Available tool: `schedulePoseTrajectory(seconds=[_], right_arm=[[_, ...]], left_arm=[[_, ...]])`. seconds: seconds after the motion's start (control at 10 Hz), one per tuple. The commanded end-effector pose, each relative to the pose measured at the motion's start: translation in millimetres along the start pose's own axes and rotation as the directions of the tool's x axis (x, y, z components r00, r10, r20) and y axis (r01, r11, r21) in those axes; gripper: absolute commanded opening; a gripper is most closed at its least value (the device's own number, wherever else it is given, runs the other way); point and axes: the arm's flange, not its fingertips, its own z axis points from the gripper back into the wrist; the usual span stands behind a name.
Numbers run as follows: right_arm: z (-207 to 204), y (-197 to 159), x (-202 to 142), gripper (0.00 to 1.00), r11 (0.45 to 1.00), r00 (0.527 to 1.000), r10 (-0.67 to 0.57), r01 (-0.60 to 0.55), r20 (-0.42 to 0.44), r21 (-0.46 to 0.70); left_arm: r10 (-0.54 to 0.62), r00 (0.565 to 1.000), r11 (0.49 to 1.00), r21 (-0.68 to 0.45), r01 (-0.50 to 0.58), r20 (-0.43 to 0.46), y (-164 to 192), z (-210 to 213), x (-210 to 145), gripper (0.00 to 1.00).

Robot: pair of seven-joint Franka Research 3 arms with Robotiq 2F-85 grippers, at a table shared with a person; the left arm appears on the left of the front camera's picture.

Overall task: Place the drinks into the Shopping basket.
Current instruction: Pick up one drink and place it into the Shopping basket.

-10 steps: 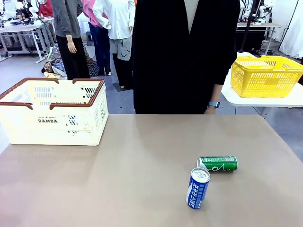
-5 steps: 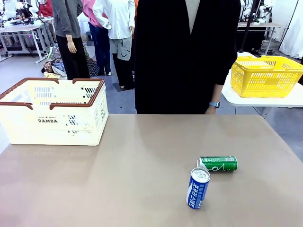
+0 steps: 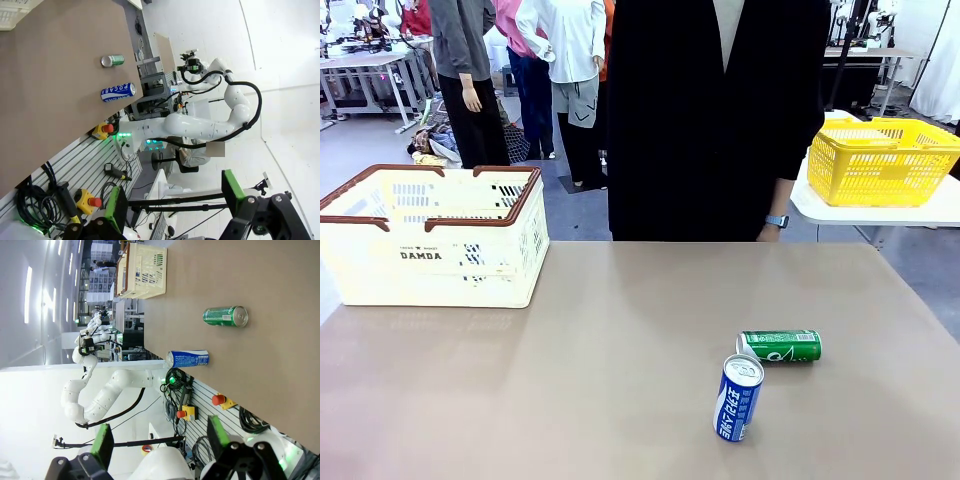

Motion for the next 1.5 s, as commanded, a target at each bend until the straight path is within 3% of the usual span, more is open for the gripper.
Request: schedulePoseTrajectory(seconds=[0.0,0.2,0.4,0.6,0.7,0.8,0.9,1.0,1.1,1.2,1.3,1.4], right_arm=[[-16,19,7,1.0,0.997,0.999,0.02,-0.023,-0.039,-0.079],[-90,72,45,1.0,0.956,0.971,-0.038,-0.034,-0.237,-0.293],[-195,123,53,1.0,0.839,0.925,-0.078,-0.141,-0.372,-0.526],[-323,147,16,1.0,0.607,0.838,-0.073,-0.392,-0.54,-0.691],[-357,145,-9,1.0,0.491,0.803,-0.041,-0.502,-0.595,-0.712],[-357,146,-16,1.0,0.482,0.799,0.02,-0.535,-0.602,-0.694],[-319,149,-8,1.0,0.567,0.819,0.074,-0.504,-0.568,-0.652],[-371,158,-22,1.0,0.576,0.8,-0.05,-0.467,-0.598,-0.672],[-371,158,-22,1.0,0.576,0.8,-0.05,-0.467,-0.598,-0.672],[-366,158,-26,1.0,0.54,0.788,-0.005,-0.515,-0.615,-0.665],[-384,154,-31,1.0,0.558,0.883,-0.06,-0.357,-0.466,-0.749],[-405,151,-42,1.0,0.514,0.91,-0.067,-0.319,-0.408,-0.796]], left_arm=[[-0.005,1.0,1.0,-0.018,0.005,-0.001,0,0,-2,1.0],[-0.005,1.0,1.0,-0.018,0.005,-0.001,0,0,-2,1.0],[-0.005,1.0,1.0,-0.018,0.005,-0.001,0,0,-2,1.0],[-0.005,1.0,1.0,-0.018,0.005,-0.001,0,0,-2,1.0],[-0.005,1.0,1.0,-0.018,0.005,-0.001,0,0,-2,1.0],[-0.005,1.0,1.0,-0.018,0.005,-0.001,0,0,-2,1.0],[-0.005,1.0,1.0,-0.018,0.005,-0.001,0,0,-2,1.0],[-0.005,1.0,1.0,-0.018,0.005,-0.001,0,0,-2,1.0],[-0.005,1.0,1.0,-0.018,0.005,-0.001,0,0,-2,1.0],[-0.005,1.0,1.0,-0.018,0.005,-0.001,0,0,-2,1.0],[-0.005,1.0,1.0,-0.018,0.005,-0.001,0,0,-2,1.0],[-0.005,1.0,1.0,-0.018,0.005,-0.001,0,0,-2,1.0]])
